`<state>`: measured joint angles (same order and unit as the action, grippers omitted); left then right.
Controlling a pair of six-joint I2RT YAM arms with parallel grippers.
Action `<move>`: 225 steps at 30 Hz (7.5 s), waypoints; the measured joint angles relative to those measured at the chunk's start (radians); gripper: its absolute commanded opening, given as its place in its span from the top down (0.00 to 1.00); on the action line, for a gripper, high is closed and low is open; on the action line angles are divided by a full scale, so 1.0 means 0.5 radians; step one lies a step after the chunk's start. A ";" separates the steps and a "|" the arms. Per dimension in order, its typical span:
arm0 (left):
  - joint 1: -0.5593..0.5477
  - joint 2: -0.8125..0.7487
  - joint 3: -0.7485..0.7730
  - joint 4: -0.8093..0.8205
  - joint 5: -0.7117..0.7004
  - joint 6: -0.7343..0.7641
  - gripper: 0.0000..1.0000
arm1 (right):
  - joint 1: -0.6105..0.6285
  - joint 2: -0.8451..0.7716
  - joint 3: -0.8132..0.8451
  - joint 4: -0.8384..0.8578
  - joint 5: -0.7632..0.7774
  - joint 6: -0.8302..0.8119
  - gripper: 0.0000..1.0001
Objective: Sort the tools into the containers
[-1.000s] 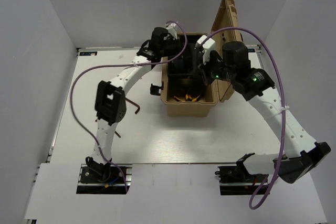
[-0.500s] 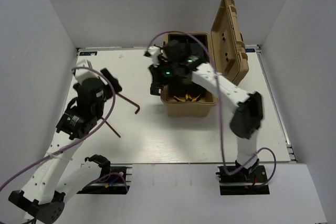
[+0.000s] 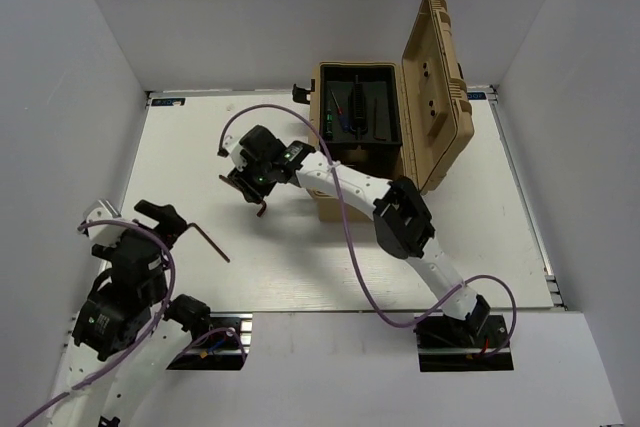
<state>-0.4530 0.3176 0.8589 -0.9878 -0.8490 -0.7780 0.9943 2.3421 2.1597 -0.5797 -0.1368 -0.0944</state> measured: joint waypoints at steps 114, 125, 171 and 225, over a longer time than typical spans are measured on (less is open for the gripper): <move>0.078 1.192 -0.461 0.345 0.744 -0.162 0.01 | -0.871 -0.766 -0.464 -0.014 1.220 0.016 1.00; 0.106 1.260 -0.476 0.316 0.754 -0.281 0.01 | -0.938 -0.713 -0.518 0.008 1.261 0.128 0.77; 0.353 1.975 -0.487 0.674 0.842 -0.404 0.52 | -0.967 -2.099 -1.860 0.330 -0.401 0.225 1.00; 0.014 2.976 1.582 1.807 2.738 0.532 1.00 | -0.965 -2.156 -1.402 -0.156 -0.272 -0.298 1.00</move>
<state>-0.4461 1.8057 1.6497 -0.0841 0.5201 -0.5121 0.5117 1.2640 1.4586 -0.6575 -0.2726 -0.2432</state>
